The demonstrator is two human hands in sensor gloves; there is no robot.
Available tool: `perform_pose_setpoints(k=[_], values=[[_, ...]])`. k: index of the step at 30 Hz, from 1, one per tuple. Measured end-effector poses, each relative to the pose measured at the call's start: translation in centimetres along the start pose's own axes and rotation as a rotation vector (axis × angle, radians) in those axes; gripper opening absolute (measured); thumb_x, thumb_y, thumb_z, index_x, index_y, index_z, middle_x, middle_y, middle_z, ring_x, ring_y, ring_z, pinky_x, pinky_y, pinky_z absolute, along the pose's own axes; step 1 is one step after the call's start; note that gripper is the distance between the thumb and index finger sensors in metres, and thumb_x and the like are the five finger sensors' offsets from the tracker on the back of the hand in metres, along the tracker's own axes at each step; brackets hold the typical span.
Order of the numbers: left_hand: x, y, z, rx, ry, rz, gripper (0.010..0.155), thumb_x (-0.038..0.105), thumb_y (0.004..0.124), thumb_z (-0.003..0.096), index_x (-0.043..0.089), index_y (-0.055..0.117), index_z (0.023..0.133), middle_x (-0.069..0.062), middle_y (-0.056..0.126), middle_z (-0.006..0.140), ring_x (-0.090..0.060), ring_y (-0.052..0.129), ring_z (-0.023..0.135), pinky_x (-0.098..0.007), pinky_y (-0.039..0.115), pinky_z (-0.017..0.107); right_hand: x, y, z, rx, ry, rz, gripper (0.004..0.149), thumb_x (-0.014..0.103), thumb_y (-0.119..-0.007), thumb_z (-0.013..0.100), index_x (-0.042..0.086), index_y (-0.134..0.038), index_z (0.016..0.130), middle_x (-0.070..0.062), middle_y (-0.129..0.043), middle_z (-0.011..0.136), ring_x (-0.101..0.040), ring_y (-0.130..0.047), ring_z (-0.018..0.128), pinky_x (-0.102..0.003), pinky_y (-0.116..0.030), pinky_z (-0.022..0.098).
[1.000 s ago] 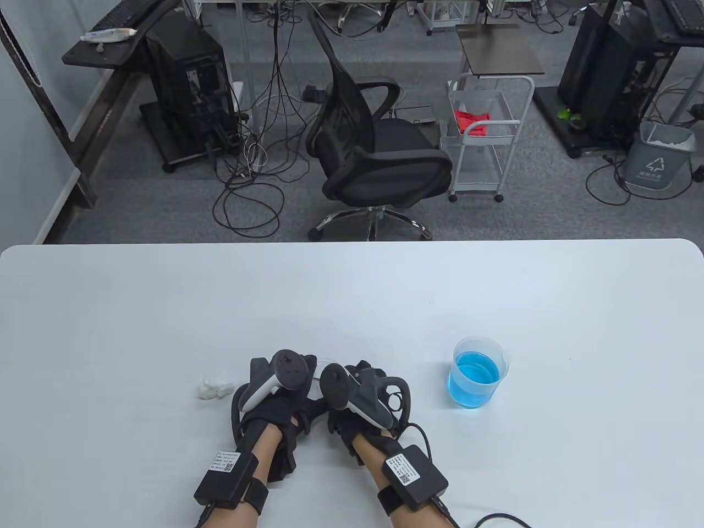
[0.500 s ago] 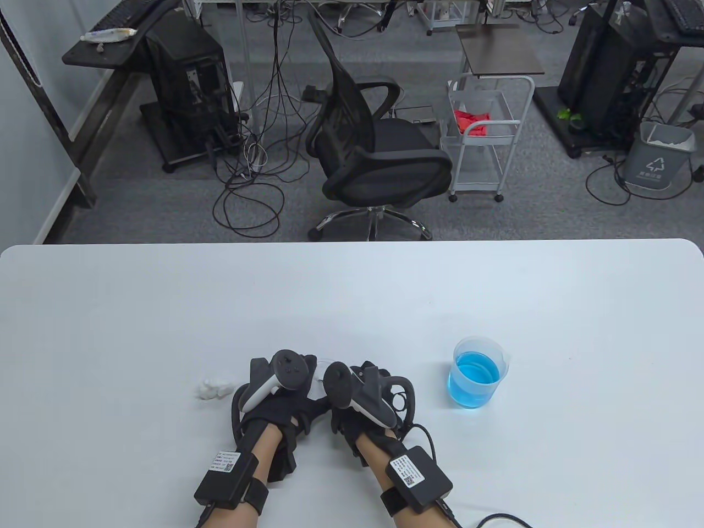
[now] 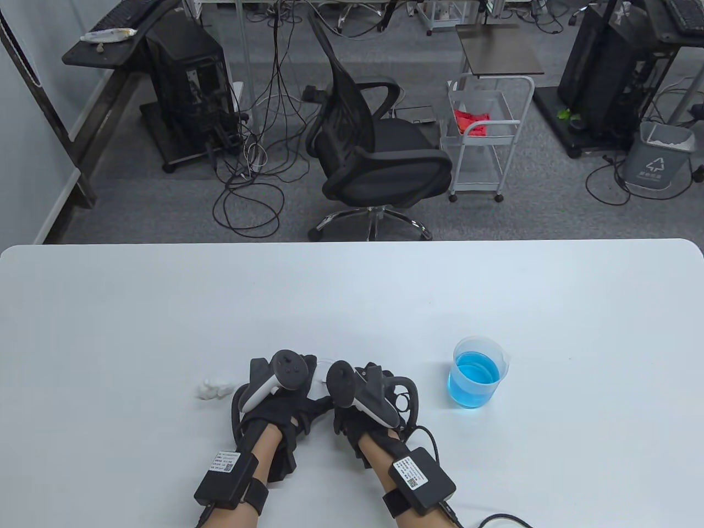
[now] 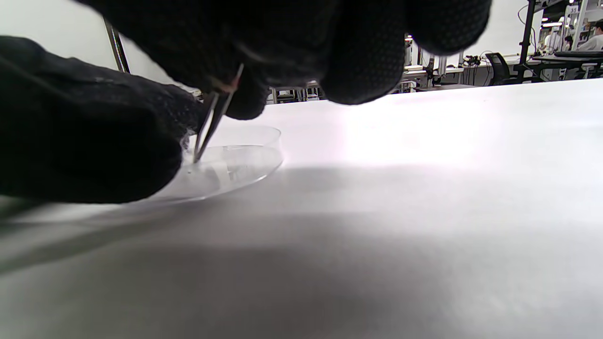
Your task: Dip tweezers-held cotton tuft into dye solution and dot onto culture dish
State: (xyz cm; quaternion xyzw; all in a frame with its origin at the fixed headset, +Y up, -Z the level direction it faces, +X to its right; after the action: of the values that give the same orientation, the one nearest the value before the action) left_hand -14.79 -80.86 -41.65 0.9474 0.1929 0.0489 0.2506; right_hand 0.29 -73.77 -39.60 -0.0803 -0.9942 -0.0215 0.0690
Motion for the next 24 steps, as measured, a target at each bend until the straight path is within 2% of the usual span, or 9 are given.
perform_pose_setpoints(k=[24], values=[[0.0,0.0,0.0,0.0,0.001,-0.001,0.095,0.075,0.068,0.0445,0.039,0.012,0.111,0.011,0.011,0.119,-0.021,0.01,0.116,-0.045,0.021,0.081,-1.1,0.8,-0.1,0.062,-0.026,0.013,0.033,0.029,-0.088,0.042,0.02,-0.098,0.072,0.0,-0.096,0.047,-0.023,-0.093,0.062,-0.057,-0.067,0.057]])
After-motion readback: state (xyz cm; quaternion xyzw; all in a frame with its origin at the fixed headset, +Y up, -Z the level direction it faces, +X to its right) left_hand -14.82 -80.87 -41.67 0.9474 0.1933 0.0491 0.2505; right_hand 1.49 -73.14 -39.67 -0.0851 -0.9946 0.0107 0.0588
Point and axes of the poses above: the tracker on the back of each hand, its own x axis roughly to the thumb side, its own z axis roughly from the wrist to the fingertips, y = z × x, the point moved 3 cm from there along z, roughly from the wrist to the fingertips
